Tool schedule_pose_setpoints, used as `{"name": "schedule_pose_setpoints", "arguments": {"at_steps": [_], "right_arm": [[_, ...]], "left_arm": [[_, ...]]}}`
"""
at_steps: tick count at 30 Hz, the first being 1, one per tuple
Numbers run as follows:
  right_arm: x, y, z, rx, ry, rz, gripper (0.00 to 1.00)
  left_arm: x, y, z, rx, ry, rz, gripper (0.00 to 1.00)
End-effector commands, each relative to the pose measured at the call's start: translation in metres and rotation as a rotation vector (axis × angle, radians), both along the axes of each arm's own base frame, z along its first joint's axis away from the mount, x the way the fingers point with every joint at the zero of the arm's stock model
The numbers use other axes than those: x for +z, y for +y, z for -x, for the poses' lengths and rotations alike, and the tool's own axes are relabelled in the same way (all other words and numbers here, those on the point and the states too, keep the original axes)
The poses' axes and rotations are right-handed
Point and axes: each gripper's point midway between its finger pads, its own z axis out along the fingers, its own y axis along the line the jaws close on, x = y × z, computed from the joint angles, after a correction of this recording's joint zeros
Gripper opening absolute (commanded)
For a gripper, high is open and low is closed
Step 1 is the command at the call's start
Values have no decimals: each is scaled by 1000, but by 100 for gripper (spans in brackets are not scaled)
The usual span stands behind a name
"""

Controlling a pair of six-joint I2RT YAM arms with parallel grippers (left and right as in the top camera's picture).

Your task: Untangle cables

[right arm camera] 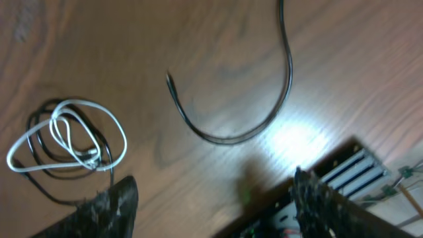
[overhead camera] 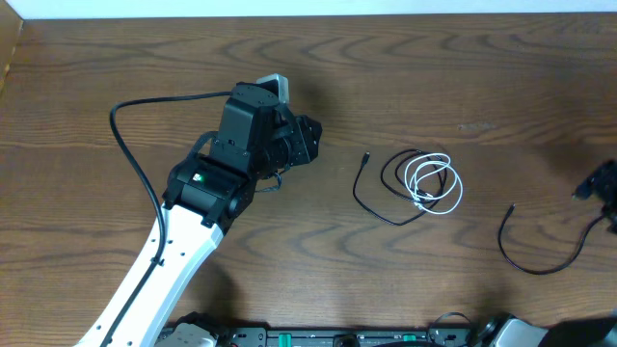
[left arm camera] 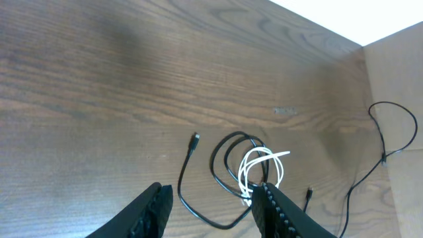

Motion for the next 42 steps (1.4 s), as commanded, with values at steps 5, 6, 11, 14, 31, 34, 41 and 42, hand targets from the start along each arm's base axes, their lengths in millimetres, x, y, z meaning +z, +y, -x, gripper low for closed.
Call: {"name": "schedule_pose_setpoints", "arguments": {"at_steps": [5,6,11,14,31,34,41,42], "right_arm": [[-70,19,35,-114,65,-15,70],[-80,20,37,-124,75,-14,70],[-126,26,47,-138,98,-25,69],[-143,28,60,-205,138,-15,69],[-197,28,86,-376,159,57,66],[-199,27,84,-376,145,64,64],[-198,26,83,-376,141,65,13],[-198,26,83,-376,141,65,8]], "left_arm": [[7,1,-1,-2,-21,-1,45],[7,1,-1,-2,-21,-1,45],[7,1,-1,-2,-21,-1,45],[7,1,-1,-2,-20,-1,45],[6,1,0,-2,-17,-3,45],[6,1,0,-2,-14,-4,45],[4,2,1,-2,-7,-7,45],[4,2,1,-2,-7,-7,45]]}}
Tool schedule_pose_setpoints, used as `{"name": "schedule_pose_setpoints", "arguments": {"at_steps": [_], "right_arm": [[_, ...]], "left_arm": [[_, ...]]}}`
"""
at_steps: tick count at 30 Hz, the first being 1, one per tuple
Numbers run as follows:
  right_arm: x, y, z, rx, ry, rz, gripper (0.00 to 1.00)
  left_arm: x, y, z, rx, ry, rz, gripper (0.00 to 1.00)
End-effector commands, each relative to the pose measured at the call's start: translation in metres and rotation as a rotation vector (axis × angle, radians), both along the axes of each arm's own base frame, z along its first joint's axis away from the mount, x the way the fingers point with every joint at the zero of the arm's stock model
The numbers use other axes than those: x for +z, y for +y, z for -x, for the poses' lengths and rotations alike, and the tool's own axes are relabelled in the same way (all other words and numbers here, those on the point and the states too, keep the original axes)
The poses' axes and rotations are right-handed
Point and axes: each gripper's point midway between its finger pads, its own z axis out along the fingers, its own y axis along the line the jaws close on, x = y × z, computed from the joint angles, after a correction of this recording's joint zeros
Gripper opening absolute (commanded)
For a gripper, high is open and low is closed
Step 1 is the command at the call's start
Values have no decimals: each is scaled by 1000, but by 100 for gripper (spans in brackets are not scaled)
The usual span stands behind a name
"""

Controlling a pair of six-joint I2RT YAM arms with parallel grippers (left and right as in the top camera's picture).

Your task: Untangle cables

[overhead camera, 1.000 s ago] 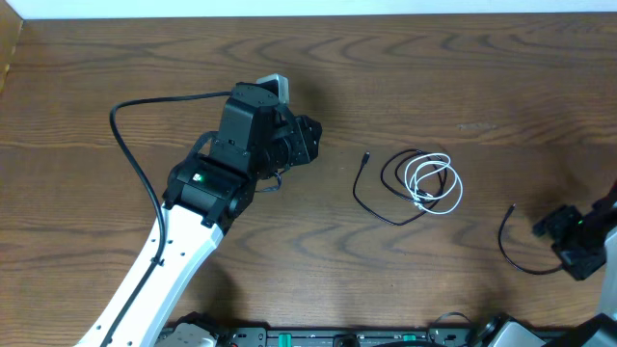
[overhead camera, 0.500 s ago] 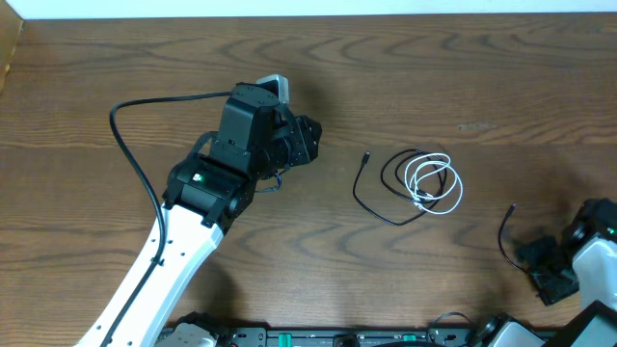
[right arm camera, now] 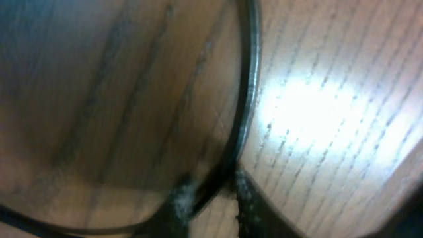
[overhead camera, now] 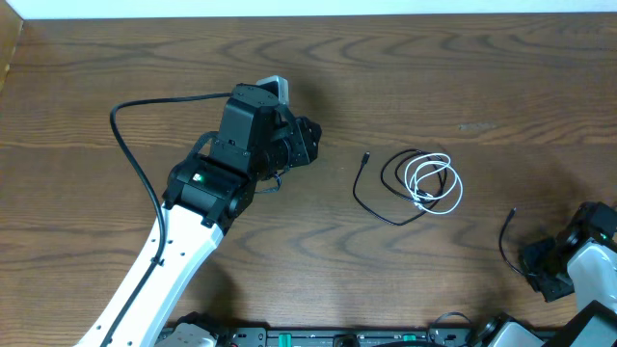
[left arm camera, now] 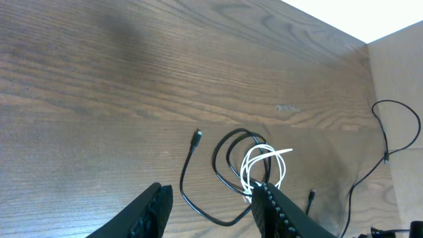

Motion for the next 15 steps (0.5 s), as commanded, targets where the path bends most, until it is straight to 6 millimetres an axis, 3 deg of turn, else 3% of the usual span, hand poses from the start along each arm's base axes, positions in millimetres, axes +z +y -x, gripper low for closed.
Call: {"name": "schedule_pose_setpoints", "arguments": {"at_steps": [1,5,7,9,15], "right_arm": [[-3,1,5,-6,20,7,5],[-3,0,0,-5,-2,8,1],[-1,-1,-10,2,-48,4,1],[9,-1,-35,36,-147,-23,1],[74,-27,-102,173,-360,32,1]], "left_arm": [[7,1,-1,-2,-19,-1,45],[7,1,-1,-2,-19,-1,45],[7,1,-1,-2,-19,-1,45],[7,1,-1,-2,-19,-1,45],[7,1,-1,-2,-20,-1,45]]}}
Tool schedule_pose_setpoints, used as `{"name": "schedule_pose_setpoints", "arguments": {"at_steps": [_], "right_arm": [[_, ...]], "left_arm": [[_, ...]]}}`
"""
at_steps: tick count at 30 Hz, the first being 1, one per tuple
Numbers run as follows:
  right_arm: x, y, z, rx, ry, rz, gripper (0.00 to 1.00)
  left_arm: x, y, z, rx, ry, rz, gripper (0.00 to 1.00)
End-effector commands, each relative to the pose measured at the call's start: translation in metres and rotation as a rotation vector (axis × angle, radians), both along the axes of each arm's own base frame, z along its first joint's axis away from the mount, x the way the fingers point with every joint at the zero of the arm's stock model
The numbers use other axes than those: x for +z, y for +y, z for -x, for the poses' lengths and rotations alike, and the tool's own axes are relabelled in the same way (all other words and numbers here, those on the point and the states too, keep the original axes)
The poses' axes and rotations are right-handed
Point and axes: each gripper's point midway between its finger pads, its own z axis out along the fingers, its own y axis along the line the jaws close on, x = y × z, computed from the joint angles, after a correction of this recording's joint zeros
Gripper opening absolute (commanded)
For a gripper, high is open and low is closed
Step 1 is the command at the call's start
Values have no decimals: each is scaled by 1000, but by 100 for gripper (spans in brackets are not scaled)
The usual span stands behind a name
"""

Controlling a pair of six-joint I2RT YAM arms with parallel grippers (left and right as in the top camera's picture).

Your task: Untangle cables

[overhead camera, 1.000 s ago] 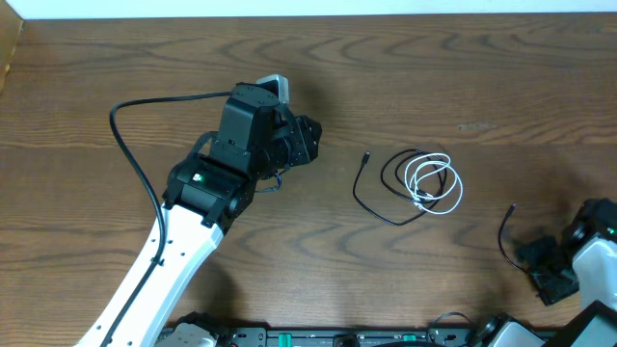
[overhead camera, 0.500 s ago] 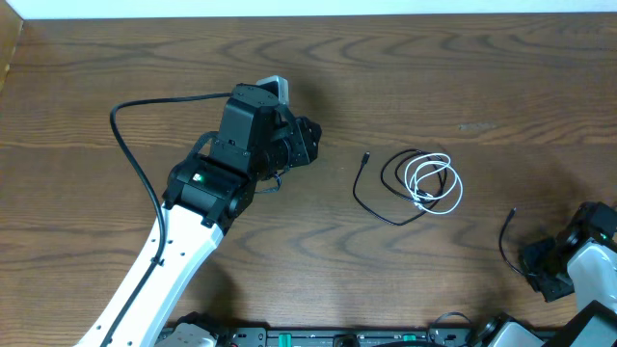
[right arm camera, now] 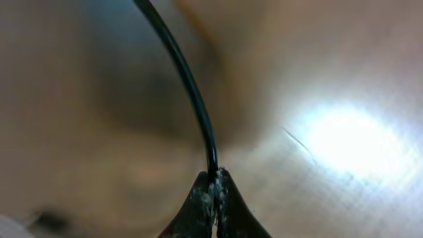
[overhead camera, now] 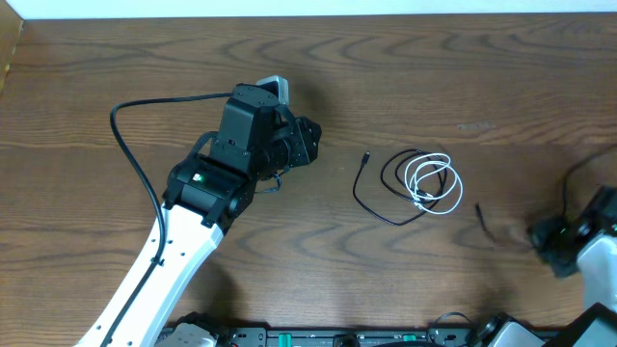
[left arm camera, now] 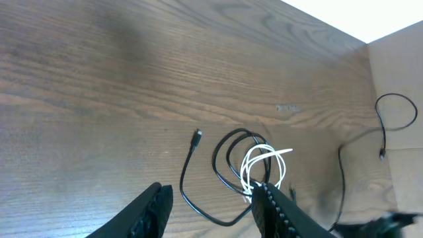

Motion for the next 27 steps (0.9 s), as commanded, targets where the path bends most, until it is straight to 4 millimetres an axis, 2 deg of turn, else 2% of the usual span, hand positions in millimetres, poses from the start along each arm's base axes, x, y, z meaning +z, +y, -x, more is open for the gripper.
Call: {"name": "schedule_pose_setpoints", "arguments": {"at_steps": [1,4,10,12,14,18,21,22,26,27], "right_arm": [[61,-19,-54,128,-175,68,1],[108,-32,-75,206,-242,138,1],[191,-50,-101,263,-352,274,1],[209,-54,-107,294,-365,336,1],[216,-54,-110,324,-361,372,1],[196,-47,-101,343,-254,344,1],[170,-51,-92,329,-141,309,9],[161,-52,-91,328,-115,298,13],[119,-53,-92,357,-17,221,53],[111,-55,-94,377,0,212,55]], "left_arm": [[7,1,-1,-2,-19,-1,45],[7,1,-1,-2,-20,-1,45],[7,1,-1,-2,-19,-1,45],[7,1,-1,-2,-19,-1,45],[7,1,-1,-2,-19,-1,45],[7,1,-1,-2,-19,-1,45],[7,1,-1,-2,-18,-1,45],[7,1,-1,-3,-18,-1,45],[7,1,-1,-2,-18,-1,45],[7,1,-1,-2,-19,-1,45]]}}
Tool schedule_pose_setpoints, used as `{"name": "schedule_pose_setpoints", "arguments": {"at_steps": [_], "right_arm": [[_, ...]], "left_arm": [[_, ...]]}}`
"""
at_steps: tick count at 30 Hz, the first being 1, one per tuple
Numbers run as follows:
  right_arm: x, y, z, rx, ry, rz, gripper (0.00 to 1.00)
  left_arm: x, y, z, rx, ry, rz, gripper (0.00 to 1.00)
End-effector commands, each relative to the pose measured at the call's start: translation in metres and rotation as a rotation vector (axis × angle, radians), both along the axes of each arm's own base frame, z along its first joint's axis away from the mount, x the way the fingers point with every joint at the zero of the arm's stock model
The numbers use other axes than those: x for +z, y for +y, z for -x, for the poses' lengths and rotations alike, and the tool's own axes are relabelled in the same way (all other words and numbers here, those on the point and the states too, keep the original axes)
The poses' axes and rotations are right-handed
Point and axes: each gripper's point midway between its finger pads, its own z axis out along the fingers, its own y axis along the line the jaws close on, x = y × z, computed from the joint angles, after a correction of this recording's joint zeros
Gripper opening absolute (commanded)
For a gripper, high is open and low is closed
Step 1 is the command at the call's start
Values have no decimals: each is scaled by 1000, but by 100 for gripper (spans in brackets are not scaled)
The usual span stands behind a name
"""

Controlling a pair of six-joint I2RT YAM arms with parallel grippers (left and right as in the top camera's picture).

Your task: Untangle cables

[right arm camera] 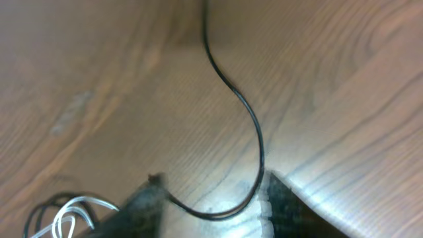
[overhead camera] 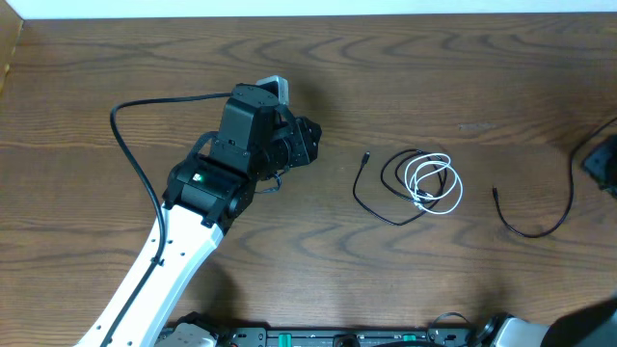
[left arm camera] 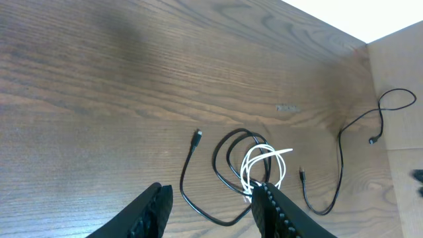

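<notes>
A black cable (overhead camera: pixel 386 198) and a coiled white cable (overhead camera: pixel 436 183) lie tangled together right of the table's middle; the left wrist view shows this tangle (left arm camera: pixel 251 165) too. A separate black cable (overhead camera: pixel 532 229) lies curved on the wood to the right, apart from the tangle, also seen as the loose black cable (left arm camera: pixel 337 173) (right arm camera: pixel 254 135). My right gripper (right arm camera: pixel 211 206) hovers open above that cable, empty, at the right edge (overhead camera: pixel 603 159). My left gripper (left arm camera: pixel 211 211) hangs open and empty well left of the tangle (overhead camera: pixel 307 143).
The left arm's own black wire (overhead camera: pixel 130 154) loops over the wooden table (overhead camera: pixel 289 58) at the left. A beige panel (left arm camera: pixel 396 152) stands beyond the table's right side. The white strip along the far edge (overhead camera: pixel 289 8) bounds the table.
My right gripper was shut on the separate black cable with it lifted; now it is open and further back at the right edge, and the cable lies on the table. The left arm is unchanged.
The separate black cable first lay at the front right with my right gripper open above it. Then the gripper was down at the cable, then shut on it and lifting. Now the cable rests slightly further back, released. The tangle and left arm stayed put.
</notes>
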Motion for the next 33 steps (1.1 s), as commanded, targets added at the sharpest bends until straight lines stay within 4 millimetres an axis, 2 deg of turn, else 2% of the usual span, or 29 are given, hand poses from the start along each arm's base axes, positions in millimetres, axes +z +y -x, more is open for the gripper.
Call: {"name": "schedule_pose_setpoints", "arguments": {"at_steps": [1,6,10,13,17,21,24,25,26,31,33], "right_arm": [[-40,-6,0,54,121,-11,55],[-81,-12,-13,174,199,-21,58],[-104,-20,-25,216,212,-12,63],[-119,-25,-31,255,222,0,63],[-141,-30,-32,278,251,-12,62],[-162,-31,-27,288,288,-39,56],[-171,-33,-27,283,298,-49,56],[-173,-33,-26,283,300,-51,54],[-174,-34,-27,281,299,-50,47],[-174,-37,-30,278,285,-39,5],[-173,-34,-34,277,263,-54,1]], "left_arm": [[7,1,-1,-2,-20,-1,45],[7,1,-1,-2,-20,-1,45],[6,1,0,-3,-16,-2,45],[5,2,1,-3,-9,-6,45],[3,2,2,-2,0,-11,45],[3,4,0,6,-8,-15,45],[7,2,-2,6,-25,-8,45],[9,2,-4,6,-35,-2,45],[10,1,-5,7,-41,0,45],[15,0,-8,7,-62,10,45],[16,-1,-9,7,-70,14,45]]}}
